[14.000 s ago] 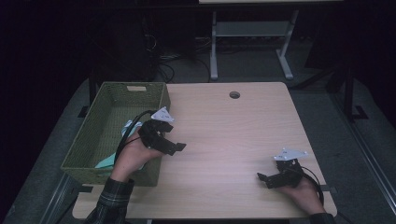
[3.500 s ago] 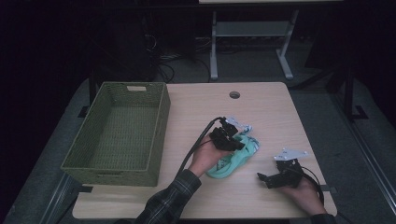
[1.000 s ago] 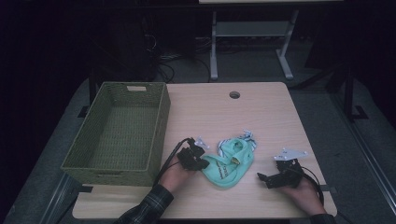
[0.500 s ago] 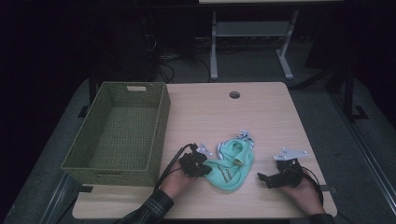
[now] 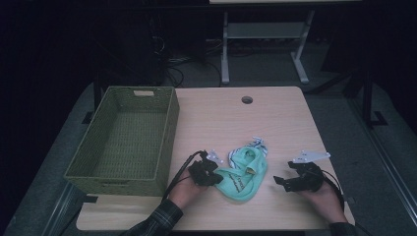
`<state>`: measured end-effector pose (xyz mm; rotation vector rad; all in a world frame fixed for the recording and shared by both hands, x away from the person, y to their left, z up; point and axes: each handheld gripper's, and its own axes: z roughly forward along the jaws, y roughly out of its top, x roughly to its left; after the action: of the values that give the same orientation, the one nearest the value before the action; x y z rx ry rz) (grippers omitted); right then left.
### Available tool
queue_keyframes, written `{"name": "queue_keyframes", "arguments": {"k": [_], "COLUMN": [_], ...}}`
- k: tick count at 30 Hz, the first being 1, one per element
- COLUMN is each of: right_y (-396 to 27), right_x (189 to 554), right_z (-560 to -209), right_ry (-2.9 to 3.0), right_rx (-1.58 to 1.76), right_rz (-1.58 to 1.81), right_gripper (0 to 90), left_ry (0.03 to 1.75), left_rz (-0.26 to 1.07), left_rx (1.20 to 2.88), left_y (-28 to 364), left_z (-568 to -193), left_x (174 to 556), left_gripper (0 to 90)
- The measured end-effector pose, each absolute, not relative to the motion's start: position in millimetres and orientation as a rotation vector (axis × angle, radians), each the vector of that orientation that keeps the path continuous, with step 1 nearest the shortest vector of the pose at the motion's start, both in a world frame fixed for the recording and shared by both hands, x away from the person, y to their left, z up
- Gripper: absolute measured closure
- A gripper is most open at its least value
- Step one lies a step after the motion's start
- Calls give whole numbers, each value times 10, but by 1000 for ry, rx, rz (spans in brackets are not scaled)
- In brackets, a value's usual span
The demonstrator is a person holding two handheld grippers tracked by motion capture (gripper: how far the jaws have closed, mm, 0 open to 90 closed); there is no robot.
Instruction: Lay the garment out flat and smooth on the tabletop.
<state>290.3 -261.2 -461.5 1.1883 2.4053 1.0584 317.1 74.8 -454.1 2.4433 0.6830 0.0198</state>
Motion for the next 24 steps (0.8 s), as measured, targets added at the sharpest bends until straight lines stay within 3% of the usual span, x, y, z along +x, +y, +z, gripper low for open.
{"name": "queue_keyframes", "arguments": {"k": [14,24], "right_y": [-2627,-2493], "right_x": [3014,3229], "right_z": [-4248,-4068], "right_ry": [2420,2443], "right_rx": [1099,1015], "right_rz": [1212,1269], "right_gripper": [532,672], "left_ry": [671,671], "left_rz": [25,29], "left_rx": [2460,2453], "left_y": [739,741], "left_z": [-4533,-4535], "left_x": [3178,3182], "left_gripper": [884,884]}}
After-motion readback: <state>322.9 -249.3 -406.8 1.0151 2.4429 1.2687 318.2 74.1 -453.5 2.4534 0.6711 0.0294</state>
